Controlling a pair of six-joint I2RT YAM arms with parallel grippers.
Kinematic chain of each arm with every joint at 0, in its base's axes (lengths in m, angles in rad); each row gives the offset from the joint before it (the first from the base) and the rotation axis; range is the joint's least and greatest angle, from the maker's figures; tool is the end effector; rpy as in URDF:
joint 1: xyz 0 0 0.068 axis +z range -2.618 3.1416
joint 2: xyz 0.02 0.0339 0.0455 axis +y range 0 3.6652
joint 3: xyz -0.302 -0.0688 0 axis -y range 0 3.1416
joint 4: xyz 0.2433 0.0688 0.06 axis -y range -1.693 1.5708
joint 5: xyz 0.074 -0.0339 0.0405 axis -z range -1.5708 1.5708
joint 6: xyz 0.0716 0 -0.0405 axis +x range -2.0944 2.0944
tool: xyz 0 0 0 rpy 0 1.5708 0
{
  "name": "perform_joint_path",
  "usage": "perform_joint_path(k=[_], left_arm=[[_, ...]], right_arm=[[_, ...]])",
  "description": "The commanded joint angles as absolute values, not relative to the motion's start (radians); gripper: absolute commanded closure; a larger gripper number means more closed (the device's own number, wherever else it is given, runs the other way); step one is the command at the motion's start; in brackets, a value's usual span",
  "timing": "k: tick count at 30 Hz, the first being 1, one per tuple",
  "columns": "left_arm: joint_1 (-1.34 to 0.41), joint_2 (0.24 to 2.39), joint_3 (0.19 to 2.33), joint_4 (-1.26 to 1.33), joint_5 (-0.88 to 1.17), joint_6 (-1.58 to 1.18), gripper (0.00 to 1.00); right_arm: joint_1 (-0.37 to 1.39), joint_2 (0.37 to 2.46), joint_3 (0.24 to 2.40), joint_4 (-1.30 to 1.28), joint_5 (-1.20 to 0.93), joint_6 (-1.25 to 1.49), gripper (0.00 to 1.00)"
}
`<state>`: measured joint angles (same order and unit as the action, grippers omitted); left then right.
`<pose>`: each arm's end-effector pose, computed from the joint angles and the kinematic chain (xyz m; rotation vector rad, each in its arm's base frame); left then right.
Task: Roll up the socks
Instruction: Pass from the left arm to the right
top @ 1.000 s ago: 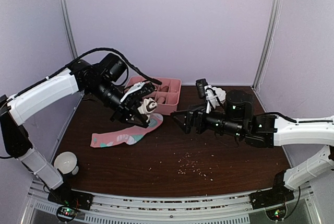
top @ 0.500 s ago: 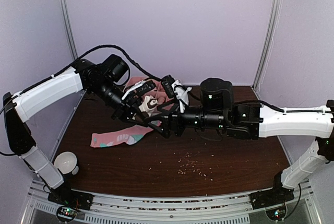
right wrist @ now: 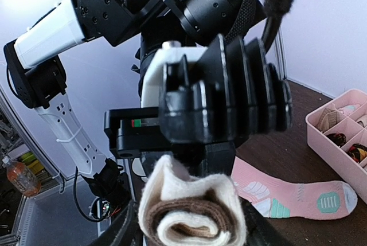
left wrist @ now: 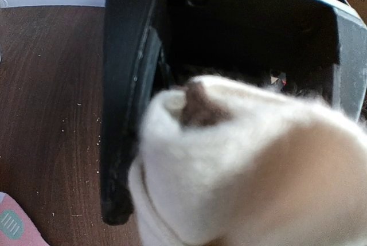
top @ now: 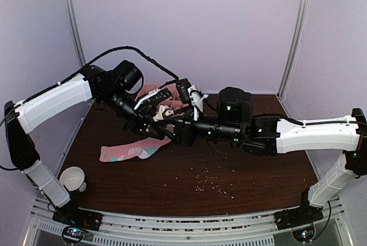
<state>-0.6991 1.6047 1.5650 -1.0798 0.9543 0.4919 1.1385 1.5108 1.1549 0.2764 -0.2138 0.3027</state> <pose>0.2120 -0.2545 0.3618 1.6383 1.8922 -1.3371 0.1514 0.3645 0.3750 -0.8945 1.5744 1.2433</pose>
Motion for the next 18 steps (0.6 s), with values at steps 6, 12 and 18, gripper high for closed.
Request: perform_joint_path(k=[6, 12, 18], left_arm=[[-0.691, 1.624, 1.584, -1.127, 1.025, 0.530, 1.00], [-0.690, 1.626, 1.593, -1.136, 1.034, 0.531, 1.00], [-0.690, 1.633, 1.605, -1.161, 1.054, 0.538, 1.00]], right_arm=[[1.117, 1.519, 1.127, 0.426, -0.228, 0.381, 0.69], [1.117, 1.549, 1.156, 0.406, -0.282, 0.387, 0.63], [1.117, 1.570, 1.157, 0.403, -0.286, 0.396, 0.68]])
